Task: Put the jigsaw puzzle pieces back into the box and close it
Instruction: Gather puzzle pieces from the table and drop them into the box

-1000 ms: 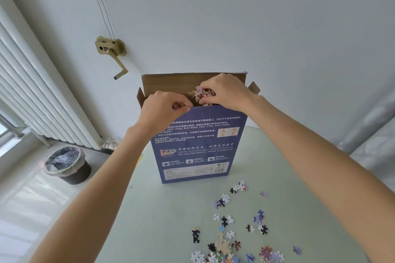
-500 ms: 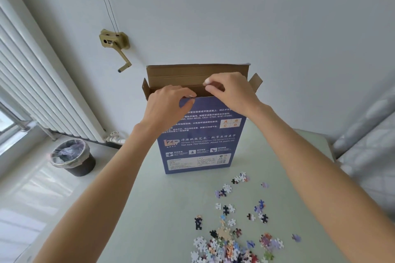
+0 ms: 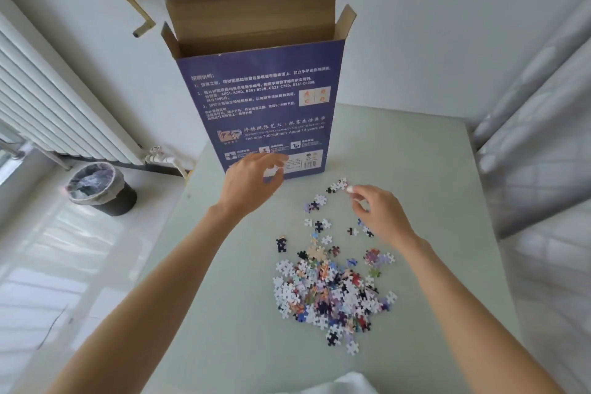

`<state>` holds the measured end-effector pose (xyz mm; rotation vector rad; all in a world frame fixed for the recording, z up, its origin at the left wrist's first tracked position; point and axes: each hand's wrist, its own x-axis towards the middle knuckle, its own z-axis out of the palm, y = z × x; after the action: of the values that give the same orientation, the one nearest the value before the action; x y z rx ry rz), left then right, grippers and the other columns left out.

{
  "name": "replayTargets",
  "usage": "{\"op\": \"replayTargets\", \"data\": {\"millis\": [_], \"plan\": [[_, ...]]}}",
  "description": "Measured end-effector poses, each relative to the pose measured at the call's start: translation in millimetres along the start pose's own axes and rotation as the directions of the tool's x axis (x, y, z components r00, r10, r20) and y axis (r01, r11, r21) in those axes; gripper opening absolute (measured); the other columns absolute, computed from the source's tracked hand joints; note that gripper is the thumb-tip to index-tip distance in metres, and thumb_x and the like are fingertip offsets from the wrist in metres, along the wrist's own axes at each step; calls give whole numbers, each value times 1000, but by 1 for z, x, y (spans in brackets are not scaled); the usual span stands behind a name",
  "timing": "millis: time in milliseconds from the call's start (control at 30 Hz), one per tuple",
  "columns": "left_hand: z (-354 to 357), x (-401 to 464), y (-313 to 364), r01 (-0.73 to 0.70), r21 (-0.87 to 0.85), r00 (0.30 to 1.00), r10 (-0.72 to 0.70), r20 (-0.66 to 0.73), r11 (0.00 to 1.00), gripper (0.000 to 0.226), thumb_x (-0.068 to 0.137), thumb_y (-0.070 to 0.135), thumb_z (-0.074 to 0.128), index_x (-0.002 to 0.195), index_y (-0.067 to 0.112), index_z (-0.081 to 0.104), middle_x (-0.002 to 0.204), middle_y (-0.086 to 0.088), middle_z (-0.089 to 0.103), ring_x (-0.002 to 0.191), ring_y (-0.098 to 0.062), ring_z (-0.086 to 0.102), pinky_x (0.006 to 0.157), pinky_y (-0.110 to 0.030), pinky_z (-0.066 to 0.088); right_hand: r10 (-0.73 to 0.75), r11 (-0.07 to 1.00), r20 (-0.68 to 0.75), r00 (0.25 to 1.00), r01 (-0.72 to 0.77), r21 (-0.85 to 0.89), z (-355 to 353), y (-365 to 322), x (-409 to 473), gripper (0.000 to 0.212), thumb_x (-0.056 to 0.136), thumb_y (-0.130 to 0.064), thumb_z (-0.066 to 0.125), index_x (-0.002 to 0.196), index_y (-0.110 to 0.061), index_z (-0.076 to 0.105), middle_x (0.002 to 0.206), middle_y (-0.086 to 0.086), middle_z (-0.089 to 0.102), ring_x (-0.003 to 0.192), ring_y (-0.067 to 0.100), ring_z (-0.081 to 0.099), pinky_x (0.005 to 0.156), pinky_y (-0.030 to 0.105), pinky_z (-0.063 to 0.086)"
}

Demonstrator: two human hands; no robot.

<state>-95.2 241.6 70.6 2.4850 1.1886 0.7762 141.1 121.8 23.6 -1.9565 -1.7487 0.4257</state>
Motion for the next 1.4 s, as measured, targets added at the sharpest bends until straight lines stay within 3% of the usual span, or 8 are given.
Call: {"op": "replayTargets", "data": {"millis": [167,367,467,633,800,1067,1233,1400], "plan": [[65,-51,-24,264,89,895,-278,348,960,42,86,29,61,127,27,53,123,1,61,106,-15,57,87,-30,47,292,956,269,918,-269,-119,46,58,-56,47,92,-21,53,137,-12,42,137,8,43,124,25,41,103,34,34],[114,-105,-39,422,273,644,-498,581,865,78,85,43,62,148,27,18,154,-4,19,140,-29,18,107,-46,32,526,844,262,809,-460,-276,87,83,-91,58,92,-32,49,143,-15,27,151,17,19,139,37,14,109,50,25],[125,-123,-34,359,260,659,-441,609,896,77,85,48,59,148,28,18,156,2,12,143,-25,7,112,-48,25,451,882,249,857,-385,-273,105,60,-98,60,91,-39,49,142,-17,27,153,15,13,140,37,11,113,52,18],[128,-148,-11,253,221,660,-336,672,942,92,75,59,64,148,32,15,156,7,9,143,-21,4,112,-47,20,270,954,412,870,-183,-239,124,20,-116,83,84,-53,57,147,-19,15,156,9,1,143,33,-1,116,48,4],[131,-159,1,99,275,650,-272,710,956,113,61,51,80,148,31,10,150,1,15,135,-23,17,105,-40,33,197,948,379,904,-76,-310,128,16,-122,105,65,-56,74,145,-17,17,150,11,19,135,29,21,110,42,24],[131,-155,-6,297,150,702,-322,635,943,93,69,28,81,144,23,27,140,-3,35,122,-23,35,101,-31,36,209,972,361,909,-151,-181,137,3,-88,101,70,-24,79,146,-16,13,130,12,36,112,21,38,92,27,42],[132,-148,-10,341,134,698,-346,627,930,79,72,30,78,139,25,37,134,-3,42,120,-23,41,97,-31,38,155,983,428,890,-95,-158,142,-3,-72,79,75,1,67,141,-15,26,131,11,35,110,18,42,80,26,50],[129,-139,-13,351,126,685,-346,642,928,68,76,28,75,135,23,42,127,-5,49,111,-22,51,93,-30,42,147,978,406,902,-71,-195,144,-3,-72,77,72,-37,76,132,-13,33,132,11,31,119,24,34,96,29,41]]}}
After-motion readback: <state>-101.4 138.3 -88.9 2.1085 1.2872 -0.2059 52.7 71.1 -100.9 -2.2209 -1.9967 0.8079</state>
